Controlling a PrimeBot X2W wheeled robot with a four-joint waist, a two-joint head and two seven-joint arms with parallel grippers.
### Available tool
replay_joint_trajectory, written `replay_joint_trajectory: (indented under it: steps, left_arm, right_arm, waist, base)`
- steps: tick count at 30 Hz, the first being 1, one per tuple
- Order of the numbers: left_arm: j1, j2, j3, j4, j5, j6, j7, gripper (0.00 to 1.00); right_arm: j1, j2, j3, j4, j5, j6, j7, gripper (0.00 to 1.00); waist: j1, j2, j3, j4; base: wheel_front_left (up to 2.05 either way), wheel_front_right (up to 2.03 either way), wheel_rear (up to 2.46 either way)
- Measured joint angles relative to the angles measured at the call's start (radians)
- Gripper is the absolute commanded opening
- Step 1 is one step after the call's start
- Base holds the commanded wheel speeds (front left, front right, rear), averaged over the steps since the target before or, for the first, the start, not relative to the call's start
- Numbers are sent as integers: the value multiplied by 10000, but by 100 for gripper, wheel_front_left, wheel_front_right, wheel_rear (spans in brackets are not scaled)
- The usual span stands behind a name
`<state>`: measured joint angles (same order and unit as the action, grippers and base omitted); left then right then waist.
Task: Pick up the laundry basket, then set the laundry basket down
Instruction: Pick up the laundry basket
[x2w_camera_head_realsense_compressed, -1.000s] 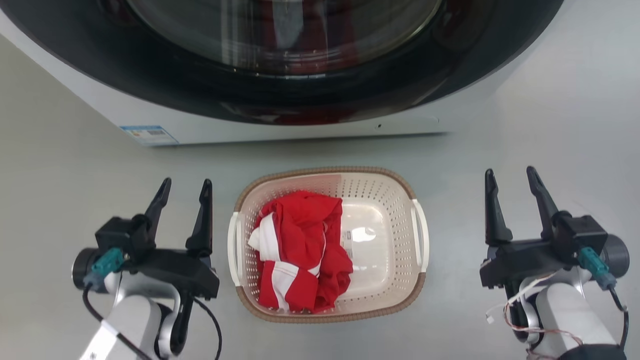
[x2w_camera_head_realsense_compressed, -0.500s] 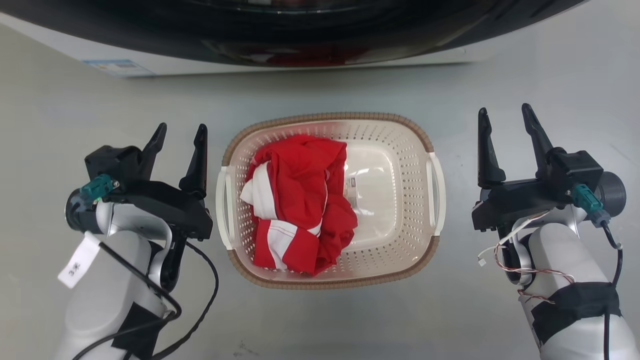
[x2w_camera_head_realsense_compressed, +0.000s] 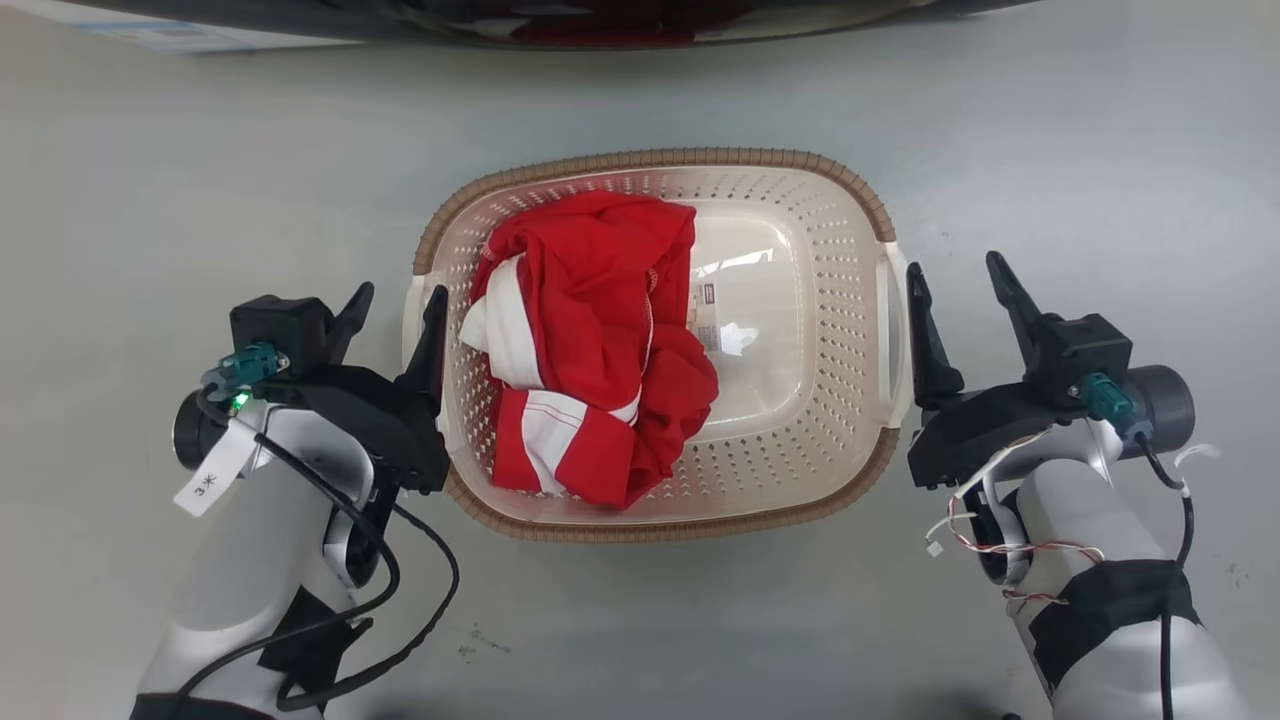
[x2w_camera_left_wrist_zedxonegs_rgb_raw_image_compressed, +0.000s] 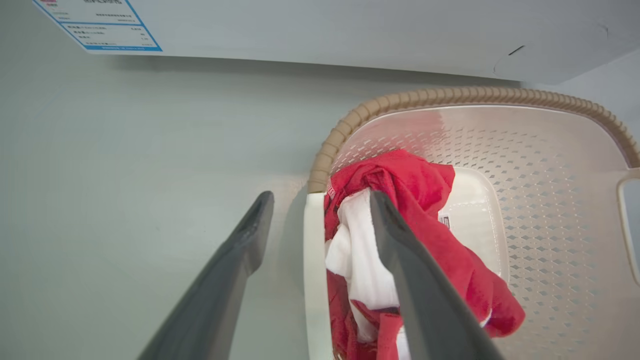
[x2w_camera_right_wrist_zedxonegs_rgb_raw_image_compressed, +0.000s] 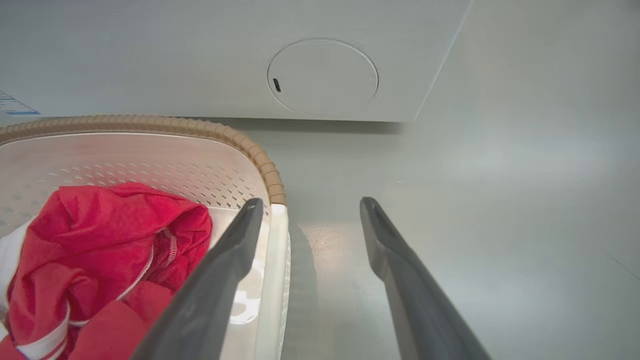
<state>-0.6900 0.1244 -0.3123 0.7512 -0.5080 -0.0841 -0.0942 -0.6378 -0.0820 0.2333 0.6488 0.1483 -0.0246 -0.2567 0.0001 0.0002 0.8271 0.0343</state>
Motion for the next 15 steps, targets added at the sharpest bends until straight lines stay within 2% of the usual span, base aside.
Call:
replay_joint_trajectory:
  steps: [15]
  left_arm:
    - [-728,-17,-148,1605,-21,-232,-2,100]
  right_arm:
    - [-622,67,334,1108,4,186,2,100]
  waist:
    - [0,-1,731,3]
  base:
    - [0,0,0]
